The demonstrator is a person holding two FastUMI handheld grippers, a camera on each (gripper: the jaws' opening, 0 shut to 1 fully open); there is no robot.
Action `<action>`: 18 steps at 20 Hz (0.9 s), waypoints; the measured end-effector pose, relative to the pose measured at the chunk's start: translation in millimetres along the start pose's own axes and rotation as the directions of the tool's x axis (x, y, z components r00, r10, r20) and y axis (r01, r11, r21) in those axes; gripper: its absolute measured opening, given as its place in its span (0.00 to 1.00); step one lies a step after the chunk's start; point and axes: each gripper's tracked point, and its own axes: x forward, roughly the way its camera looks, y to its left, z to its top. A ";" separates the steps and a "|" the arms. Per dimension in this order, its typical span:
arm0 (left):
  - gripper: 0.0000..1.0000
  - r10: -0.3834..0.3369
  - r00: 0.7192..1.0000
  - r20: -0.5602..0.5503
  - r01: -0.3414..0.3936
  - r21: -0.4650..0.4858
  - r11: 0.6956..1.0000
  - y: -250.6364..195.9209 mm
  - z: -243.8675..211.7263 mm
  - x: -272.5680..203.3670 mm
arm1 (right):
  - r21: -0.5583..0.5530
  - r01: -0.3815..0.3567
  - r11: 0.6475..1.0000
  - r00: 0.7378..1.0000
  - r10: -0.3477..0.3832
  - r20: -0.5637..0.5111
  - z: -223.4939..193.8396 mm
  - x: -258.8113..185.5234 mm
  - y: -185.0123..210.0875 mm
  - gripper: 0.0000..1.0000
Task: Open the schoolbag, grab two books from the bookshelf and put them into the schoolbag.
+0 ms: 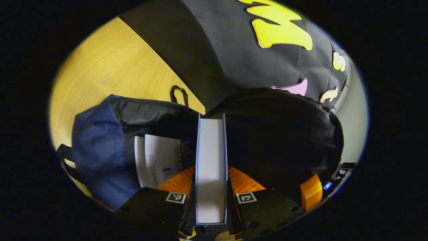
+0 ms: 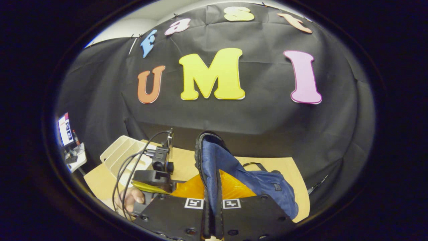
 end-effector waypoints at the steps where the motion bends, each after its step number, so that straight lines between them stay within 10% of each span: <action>1: 0.41 -0.022 0.999 0.029 0.022 -0.011 1.000 0.1 2.4 9.2 | 0.018 -0.002 1.000 1.000 0.001 0.005 0.3 0.0 2.0 0.06; 8: 0.41 -0.104 0.980 0.172 0.123 -0.101 0.987 19.4 14.3 31.3 | -0.039 0.042 0.998 0.998 -0.040 0.043 -0.6 1.0 -2.3 0.06; 18: 0.54 0.121 0.982 0.148 -0.133 0.074 0.988 33.4 -19.1 13.6 | 0.053 0.021 0.998 0.999 -0.023 0.047 -12.2 -4.6 -10.9 0.06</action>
